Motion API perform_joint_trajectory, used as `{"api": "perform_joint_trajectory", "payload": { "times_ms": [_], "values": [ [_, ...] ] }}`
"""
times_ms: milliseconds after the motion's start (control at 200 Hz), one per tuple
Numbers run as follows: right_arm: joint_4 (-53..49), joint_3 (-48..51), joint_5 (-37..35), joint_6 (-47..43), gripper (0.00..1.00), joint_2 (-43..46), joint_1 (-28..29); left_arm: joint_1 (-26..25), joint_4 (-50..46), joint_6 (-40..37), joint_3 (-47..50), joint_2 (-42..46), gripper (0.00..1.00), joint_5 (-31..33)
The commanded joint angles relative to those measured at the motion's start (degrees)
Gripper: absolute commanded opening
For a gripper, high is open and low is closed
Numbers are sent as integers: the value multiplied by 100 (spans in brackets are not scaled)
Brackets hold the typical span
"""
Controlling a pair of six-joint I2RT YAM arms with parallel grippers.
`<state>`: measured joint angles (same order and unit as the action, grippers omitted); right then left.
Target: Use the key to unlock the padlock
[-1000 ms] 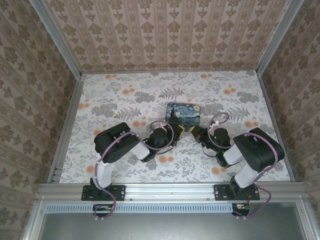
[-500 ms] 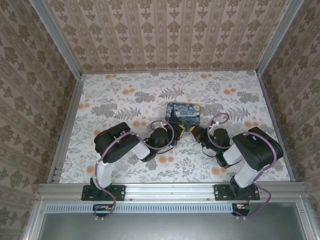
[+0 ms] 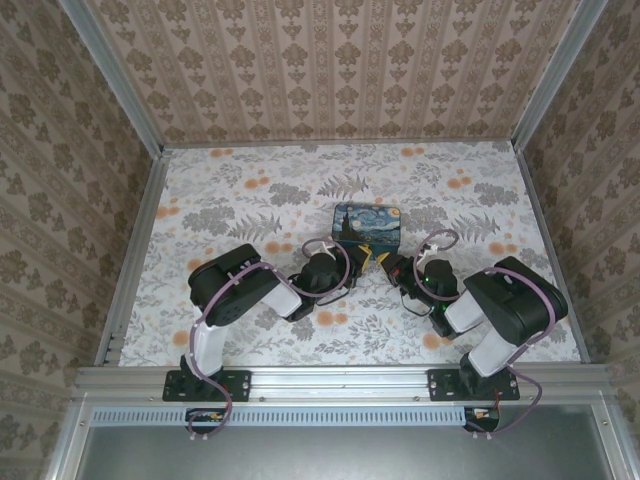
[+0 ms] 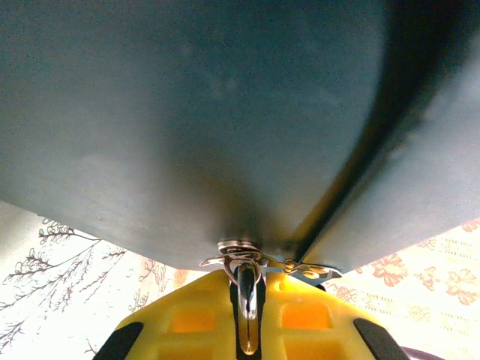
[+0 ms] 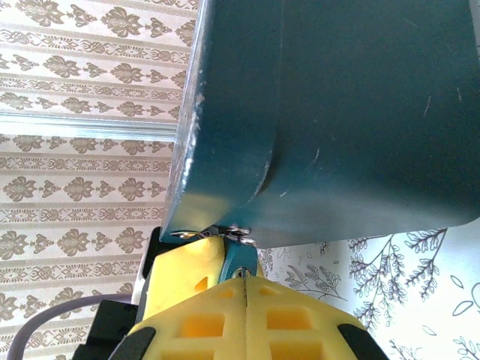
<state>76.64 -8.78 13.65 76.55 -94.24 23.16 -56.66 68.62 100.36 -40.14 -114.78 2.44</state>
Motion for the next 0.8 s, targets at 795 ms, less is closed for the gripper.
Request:
{"api": "perform_joint_trajectory", "payload": {
  "times_ms": [795],
  "values": [
    [-127, -133, 561, -158, 0, -241, -550, -230, 657, 85, -25, 219, 0, -371]
  ]
}}
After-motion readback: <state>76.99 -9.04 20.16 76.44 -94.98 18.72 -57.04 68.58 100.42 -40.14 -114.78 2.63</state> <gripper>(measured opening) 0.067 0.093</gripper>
